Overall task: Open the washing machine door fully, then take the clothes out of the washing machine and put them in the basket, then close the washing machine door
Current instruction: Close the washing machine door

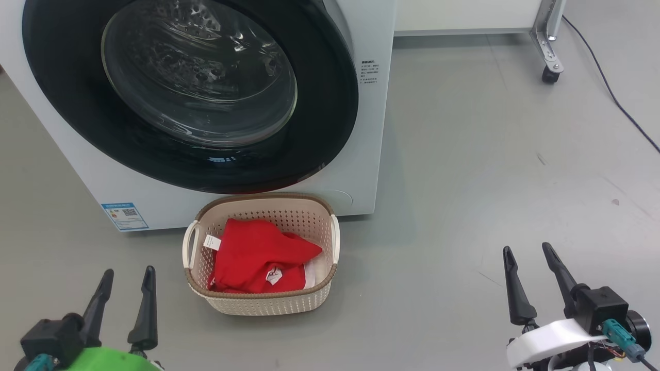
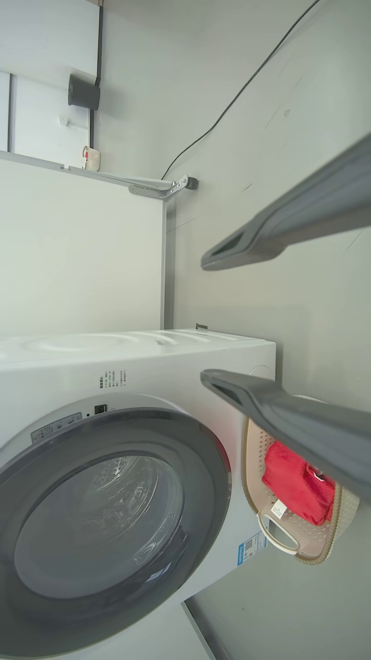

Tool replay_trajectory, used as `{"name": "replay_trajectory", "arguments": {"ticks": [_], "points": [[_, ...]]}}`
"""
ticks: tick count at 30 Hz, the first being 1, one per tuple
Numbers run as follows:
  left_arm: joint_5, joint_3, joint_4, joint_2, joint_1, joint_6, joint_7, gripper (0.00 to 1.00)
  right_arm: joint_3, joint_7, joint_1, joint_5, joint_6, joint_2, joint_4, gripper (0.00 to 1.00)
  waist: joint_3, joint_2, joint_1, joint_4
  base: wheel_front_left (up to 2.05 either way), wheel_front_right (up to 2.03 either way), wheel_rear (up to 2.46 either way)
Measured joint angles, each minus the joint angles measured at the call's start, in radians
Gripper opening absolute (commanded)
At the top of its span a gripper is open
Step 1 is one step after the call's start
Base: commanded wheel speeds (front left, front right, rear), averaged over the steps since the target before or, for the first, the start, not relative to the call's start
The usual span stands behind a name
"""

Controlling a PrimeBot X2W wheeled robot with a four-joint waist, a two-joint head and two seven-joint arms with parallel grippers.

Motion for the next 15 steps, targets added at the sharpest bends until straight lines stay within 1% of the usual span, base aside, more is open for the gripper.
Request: {"name": "replay_trajectory", "arguments": {"ticks": [4,7,15], "points": [[0.025,-0.016,0.001,-0.009,0.027,0.037,-0.003,1.00,0.001,0.000,0.027,0.000,-0.004,0.001,-0.001,1.00,-0.008,0.0000,0.0000,0.001,0.00,0.00,0.00],[0.039,-0.027,0.001,-0.015,0.031,0.051,-0.010,1.00,0.005,0.000,0.038,0.000,-0.004,0.003,-0.002,1.00,-0.010,0.0000,0.0000,0.001,0.00,0.00,0.00],[0.055,-0.042,0.001,-0.031,0.039,0.066,-0.012,1.00,0.008,0.000,0.039,0.000,-0.005,0.006,-0.011,1.00,-0.014,0.0000,0.0000,0.003,0.00,0.00,0.00]]}}
